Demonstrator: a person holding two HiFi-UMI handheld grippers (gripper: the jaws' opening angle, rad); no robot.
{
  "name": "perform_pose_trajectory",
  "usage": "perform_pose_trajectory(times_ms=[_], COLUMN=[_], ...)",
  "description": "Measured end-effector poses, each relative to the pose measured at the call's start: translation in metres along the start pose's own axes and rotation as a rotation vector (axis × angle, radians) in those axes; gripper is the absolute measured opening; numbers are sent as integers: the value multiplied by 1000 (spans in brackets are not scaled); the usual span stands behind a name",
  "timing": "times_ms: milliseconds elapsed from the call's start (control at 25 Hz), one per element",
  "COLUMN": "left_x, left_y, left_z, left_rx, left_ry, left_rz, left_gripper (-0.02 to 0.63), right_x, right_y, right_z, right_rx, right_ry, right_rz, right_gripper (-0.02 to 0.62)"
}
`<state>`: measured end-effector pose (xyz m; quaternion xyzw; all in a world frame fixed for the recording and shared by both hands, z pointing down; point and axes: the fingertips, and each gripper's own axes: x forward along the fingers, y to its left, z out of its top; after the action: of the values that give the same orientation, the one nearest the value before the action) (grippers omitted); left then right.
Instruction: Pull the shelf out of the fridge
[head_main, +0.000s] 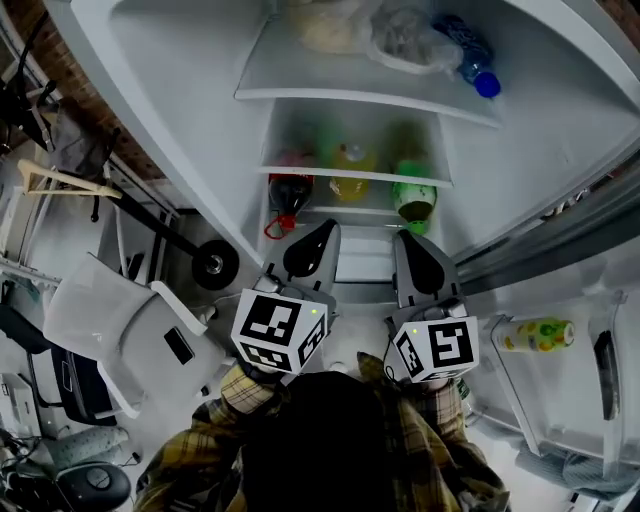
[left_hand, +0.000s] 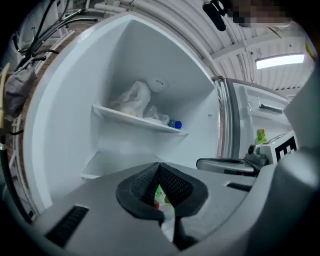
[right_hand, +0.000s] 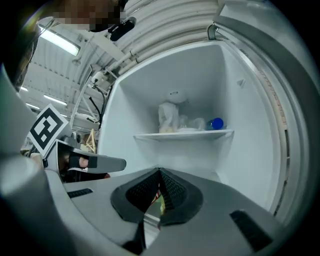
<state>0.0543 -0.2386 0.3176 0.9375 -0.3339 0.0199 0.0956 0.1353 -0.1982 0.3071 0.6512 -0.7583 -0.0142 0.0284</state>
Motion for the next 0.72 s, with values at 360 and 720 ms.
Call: perform_pose_trajectory(times_ms=[360, 720], left_x=[38, 48], left_y=[37, 43], left_z=[-5, -24], left_rx=[-19, -323], left_ry=[44, 42], left_rz=[-21, -33], left_gripper=[2, 11], right_x=[37, 51], right_y=[-21, -31], right_z=[-3, -32], right_rx=[20, 304], right_ry=[11, 73], right_rz=[-71, -1], right_gripper=[17, 20])
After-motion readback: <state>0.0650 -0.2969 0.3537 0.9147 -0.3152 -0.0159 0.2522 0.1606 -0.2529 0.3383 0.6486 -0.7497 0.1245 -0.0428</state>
